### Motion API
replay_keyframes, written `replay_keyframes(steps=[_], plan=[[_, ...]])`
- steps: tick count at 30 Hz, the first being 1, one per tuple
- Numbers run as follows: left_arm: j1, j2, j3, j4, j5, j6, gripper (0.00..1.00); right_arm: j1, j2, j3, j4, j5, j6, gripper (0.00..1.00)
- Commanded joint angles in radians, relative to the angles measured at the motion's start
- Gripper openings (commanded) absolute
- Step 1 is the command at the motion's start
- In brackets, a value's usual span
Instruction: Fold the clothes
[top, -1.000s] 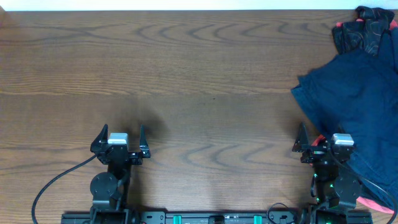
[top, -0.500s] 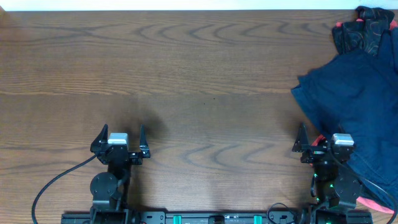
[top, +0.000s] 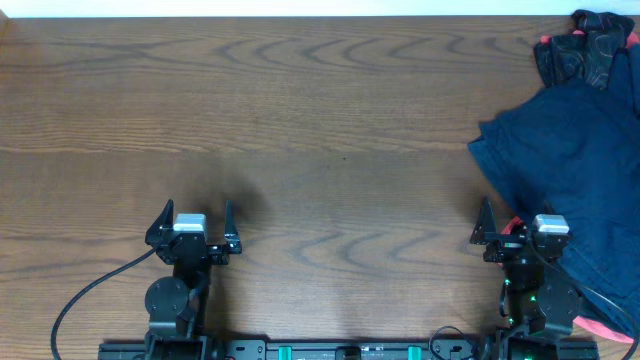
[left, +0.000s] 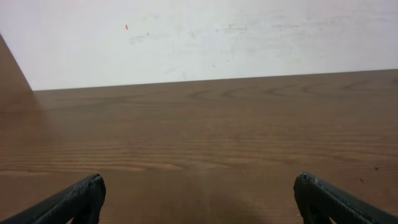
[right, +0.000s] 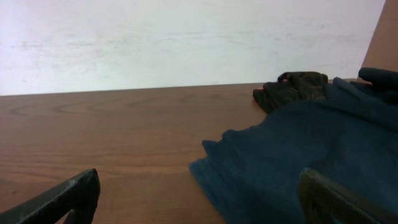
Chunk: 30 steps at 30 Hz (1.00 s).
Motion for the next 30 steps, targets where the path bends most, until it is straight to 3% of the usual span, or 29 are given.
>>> replay_keyframes(steps=[1, 8, 19, 24, 30], plan=[[0.004, 0.002, -0.01, -0.048, -0.017, 0.014, 0.98, 0.006, -0.002, -0.001, -0.003, -0.01, -0.012, 0.99], [0.004, 0.002, -0.01, -0.041, -0.016, 0.016, 0.98, 0.006, 0.005, -0.001, -0.004, -0.01, 0.019, 0.99], [0.004, 0.014, 0.061, -0.059, -0.008, -0.225, 0.98, 0.006, 0.121, 0.026, -0.005, 0.033, 0.048, 0.99], [0.004, 0.079, 0.174, -0.172, -0.008, -0.25, 0.98, 0.006, 0.252, 0.121, -0.052, 0.033, 0.048, 0.99], [0.004, 0.283, 0.36, -0.354, -0.007, -0.25, 0.98, 0.006, 0.503, 0.302, -0.131, 0.033, 0.048, 0.99]])
